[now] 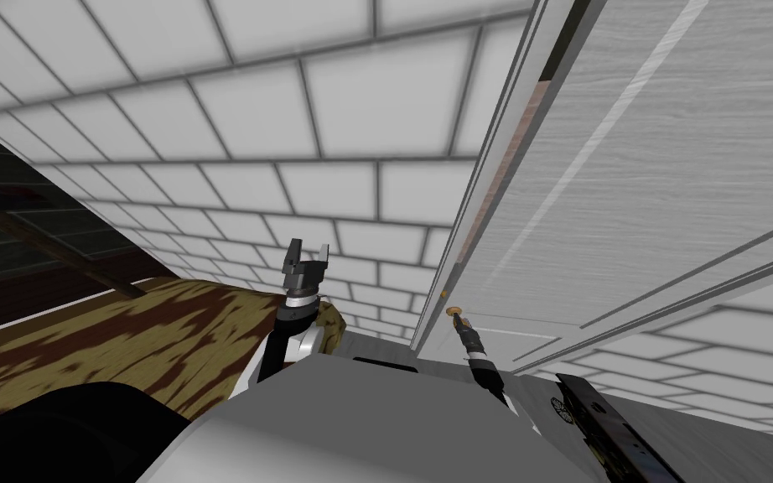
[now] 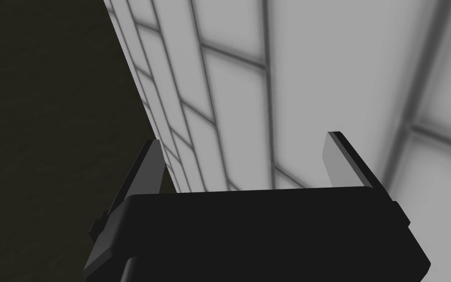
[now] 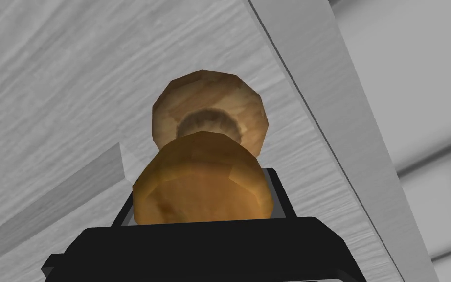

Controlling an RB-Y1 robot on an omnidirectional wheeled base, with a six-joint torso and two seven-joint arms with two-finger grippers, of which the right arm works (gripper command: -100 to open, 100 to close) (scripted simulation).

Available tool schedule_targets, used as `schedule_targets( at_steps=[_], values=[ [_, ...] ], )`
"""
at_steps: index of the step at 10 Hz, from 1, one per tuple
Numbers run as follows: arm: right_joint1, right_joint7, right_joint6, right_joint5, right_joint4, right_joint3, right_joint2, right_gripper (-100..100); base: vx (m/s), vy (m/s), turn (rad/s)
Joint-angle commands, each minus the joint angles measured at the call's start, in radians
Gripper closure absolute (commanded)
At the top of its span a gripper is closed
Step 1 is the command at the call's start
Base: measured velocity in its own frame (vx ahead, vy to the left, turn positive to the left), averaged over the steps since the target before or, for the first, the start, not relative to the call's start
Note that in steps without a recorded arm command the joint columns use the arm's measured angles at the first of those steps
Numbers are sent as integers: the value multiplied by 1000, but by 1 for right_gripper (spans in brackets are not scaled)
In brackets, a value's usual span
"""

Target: Pull the door open

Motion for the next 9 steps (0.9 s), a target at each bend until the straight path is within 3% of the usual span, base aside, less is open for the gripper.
schedule_targets(
  at_steps=[1, 4, 6, 9],
  values=[
    [11, -50, 8, -9, -12, 31, 21, 100, -33, -8, 26],
    [1, -127, 11, -39, -4, 54, 20, 100, -42, -15, 4],
    [1, -134, 11, -39, -4, 54, 20, 100, -20, -12, 14],
    [-10, -215, 13, -69, 5, 78, 19, 100, -33, -16, 15]
  ],
)
